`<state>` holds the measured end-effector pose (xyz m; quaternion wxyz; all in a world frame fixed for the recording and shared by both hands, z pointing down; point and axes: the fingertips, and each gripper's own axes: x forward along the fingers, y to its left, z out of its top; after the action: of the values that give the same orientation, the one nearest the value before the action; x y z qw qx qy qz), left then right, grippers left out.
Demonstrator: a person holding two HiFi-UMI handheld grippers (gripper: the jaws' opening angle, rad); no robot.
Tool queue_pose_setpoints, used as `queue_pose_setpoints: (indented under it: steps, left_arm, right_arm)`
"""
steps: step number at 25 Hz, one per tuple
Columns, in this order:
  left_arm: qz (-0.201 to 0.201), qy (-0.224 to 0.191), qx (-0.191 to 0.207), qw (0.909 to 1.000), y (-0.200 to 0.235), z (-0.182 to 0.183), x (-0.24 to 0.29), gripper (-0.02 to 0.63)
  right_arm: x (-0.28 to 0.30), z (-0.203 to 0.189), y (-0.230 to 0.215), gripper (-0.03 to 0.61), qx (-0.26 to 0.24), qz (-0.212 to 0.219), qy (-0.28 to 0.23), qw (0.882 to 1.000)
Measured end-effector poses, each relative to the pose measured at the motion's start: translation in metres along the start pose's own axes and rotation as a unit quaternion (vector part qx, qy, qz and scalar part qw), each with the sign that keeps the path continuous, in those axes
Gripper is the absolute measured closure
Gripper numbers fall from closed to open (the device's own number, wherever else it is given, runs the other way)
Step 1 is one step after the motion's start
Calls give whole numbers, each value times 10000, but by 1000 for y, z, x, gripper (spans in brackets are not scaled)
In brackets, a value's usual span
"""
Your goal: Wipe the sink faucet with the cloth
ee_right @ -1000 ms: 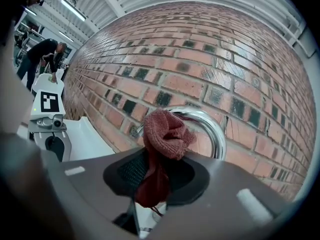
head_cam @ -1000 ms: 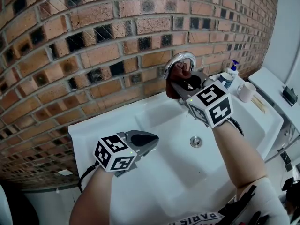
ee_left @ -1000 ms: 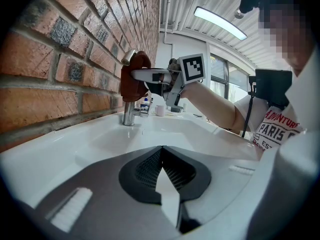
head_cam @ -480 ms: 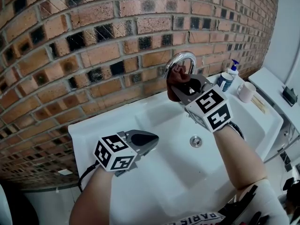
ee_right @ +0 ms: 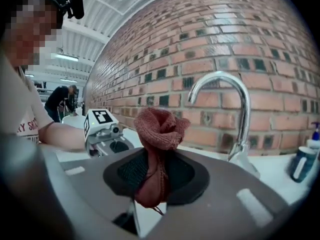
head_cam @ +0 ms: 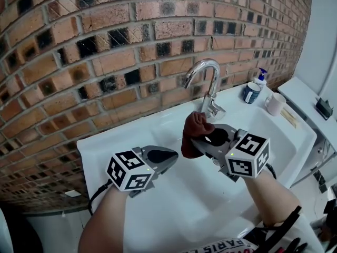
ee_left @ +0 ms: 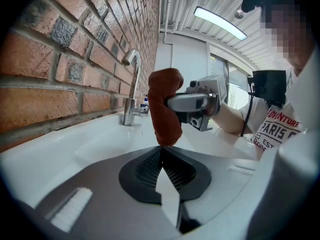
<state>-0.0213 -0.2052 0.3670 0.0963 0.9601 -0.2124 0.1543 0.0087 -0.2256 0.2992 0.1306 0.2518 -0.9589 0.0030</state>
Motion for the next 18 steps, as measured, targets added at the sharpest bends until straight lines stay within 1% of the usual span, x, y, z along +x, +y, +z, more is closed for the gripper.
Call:
queue_pose_setpoints:
  steps: [5,10,13,18]
  left_arm:
    - [3,0,-2,10000,-1,0,0,609]
    - [-6,-5,7,10000,0,0,0,609]
    - [0,-8,3,10000,1,0,0,609]
    - [-2,-8,4,10000,0,0,0,609]
  right_arm:
    - [12,-53,16,486,299,665,522,9960]
    - [16,-68,27,489,325,1105,763,9904]
    - [17,-69,27,489,273,1161,793,9897]
    - [15,-69,24,489,283,1130,775,9902]
